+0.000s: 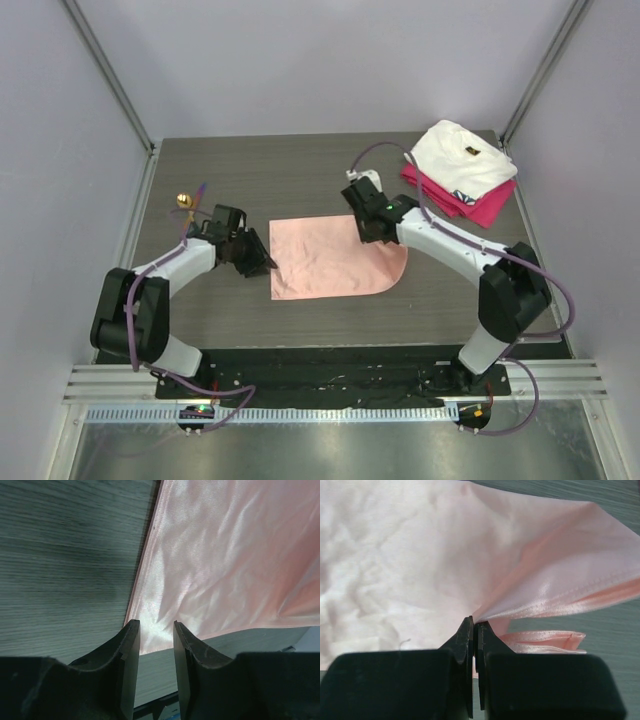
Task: Fold the napkin into a case and place the utensils inside
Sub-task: Move the rectangle-folded napkin to the center of the board, then pick up the rectangle-folded napkin from the center of the board.
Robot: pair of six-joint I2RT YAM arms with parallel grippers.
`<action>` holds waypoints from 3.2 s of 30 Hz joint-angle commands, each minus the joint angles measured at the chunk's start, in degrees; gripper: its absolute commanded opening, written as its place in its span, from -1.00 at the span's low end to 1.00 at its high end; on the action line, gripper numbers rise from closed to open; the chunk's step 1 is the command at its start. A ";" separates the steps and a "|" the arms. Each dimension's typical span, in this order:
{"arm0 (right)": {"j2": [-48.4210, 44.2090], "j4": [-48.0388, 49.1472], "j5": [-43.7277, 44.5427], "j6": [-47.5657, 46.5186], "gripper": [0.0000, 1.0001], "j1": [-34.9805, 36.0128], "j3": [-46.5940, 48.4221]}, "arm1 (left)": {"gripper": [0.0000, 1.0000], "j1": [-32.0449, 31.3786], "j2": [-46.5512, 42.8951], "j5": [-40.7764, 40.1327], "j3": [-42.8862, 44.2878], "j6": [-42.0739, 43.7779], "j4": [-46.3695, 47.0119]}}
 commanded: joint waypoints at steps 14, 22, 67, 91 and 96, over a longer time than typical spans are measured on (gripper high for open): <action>19.00 4.23 -12.61 14.31 -0.98 10.62 19.18 | -0.39 5.67 -3.91 -3.92 -5.48 0.53 2.67; 9.00 2.91 -10.14 13.52 -0.99 6.15 9.09 | -0.38 5.49 -8.21 0.21 -3.37 0.88 1.35; 0.98 14.60 -15.77 5.17 -0.24 -24.19 -16.15 | -0.38 2.42 -3.99 6.63 1.64 0.18 -0.23; -0.24 15.57 -14.45 1.83 -0.07 -24.98 -19.50 | -0.38 2.42 -4.44 6.01 1.20 0.53 -0.85; -2.53 14.60 -14.89 1.57 -0.05 -24.98 -19.05 | -0.38 2.42 -4.70 5.92 1.12 0.53 -0.94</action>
